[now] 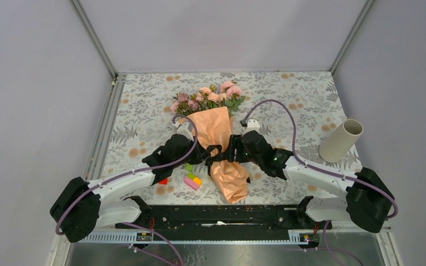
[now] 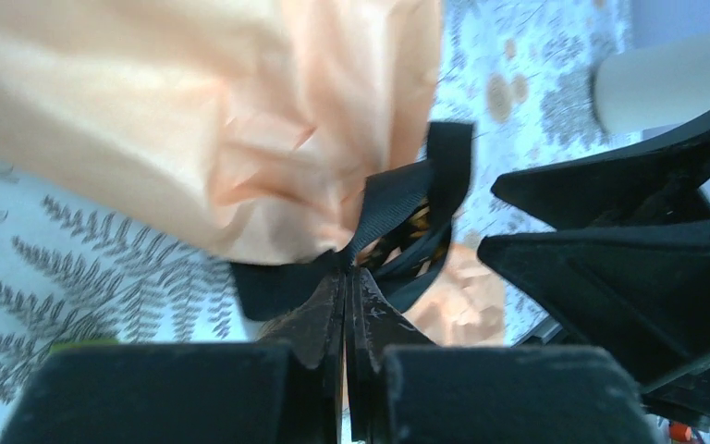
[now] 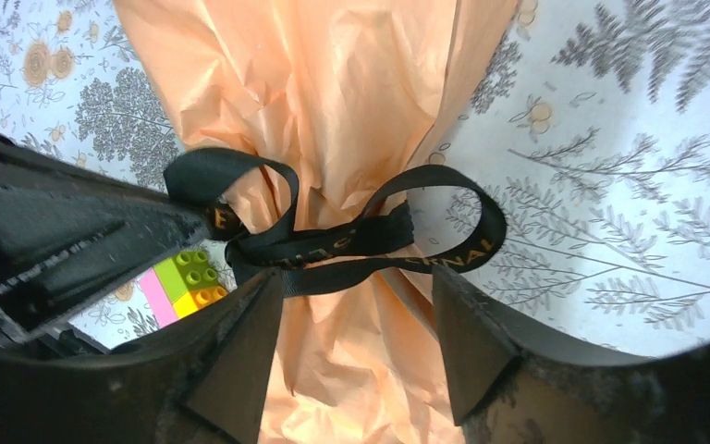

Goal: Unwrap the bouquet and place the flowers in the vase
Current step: Untie the ribbon from the wrapping paper.

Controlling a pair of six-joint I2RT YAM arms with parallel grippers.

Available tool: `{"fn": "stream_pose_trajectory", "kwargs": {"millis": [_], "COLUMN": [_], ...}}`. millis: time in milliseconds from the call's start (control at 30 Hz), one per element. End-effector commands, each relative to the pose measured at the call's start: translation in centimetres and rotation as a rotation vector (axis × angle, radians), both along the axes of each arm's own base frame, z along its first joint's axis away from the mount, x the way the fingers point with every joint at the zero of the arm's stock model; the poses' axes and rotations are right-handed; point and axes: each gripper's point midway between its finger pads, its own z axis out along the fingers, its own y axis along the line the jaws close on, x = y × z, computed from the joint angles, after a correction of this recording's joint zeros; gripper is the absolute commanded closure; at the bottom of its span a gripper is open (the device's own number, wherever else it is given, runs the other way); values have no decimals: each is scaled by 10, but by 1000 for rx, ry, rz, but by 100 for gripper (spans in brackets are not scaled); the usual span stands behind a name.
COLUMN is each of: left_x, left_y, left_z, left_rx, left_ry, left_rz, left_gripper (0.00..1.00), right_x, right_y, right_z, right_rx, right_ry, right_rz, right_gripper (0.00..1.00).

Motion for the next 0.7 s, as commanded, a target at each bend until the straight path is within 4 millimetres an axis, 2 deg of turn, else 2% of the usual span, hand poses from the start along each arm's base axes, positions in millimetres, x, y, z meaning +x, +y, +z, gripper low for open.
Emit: {"fn": "stream_pose_trajectory", "kwargs": {"millis": [0, 167, 267, 367, 433, 500, 600, 667], "left_x": [21, 35, 43, 49, 53, 55, 56, 54], "left_y": [-11, -29, -52, -76, -87, -92, -90, -85], "left_z": [53, 70, 75, 75, 68, 59, 54, 63], "left_rx": [-24, -24, -18, -4, 33, 82, 137, 142], "left_ry": [-139, -167, -173, -173, -162, -146, -151, -177], "left_rz": [2, -34, -93, -157, -189, -208, -203, -198], "left_gripper": [100, 100, 100, 100, 100, 89, 61, 41], "right_x": [3, -2, -5, -10, -13, -15, -18, -19], "right_y": [-25, -52, -67, -76, -80, -83, -87, -89], "right_z": [24, 28, 26, 26, 24, 23, 19, 18], "right_rx": [-41, -87, -118, -114, -106, -109, -124, -125], "right_ry": [-91, -146, -155, -162, -163, -161, -153, -151], "right_rz": [-46, -79, -105, -119, -125, -128, -130, -130], "right_gripper": [27, 15, 11, 9, 6, 5, 4, 4]}}
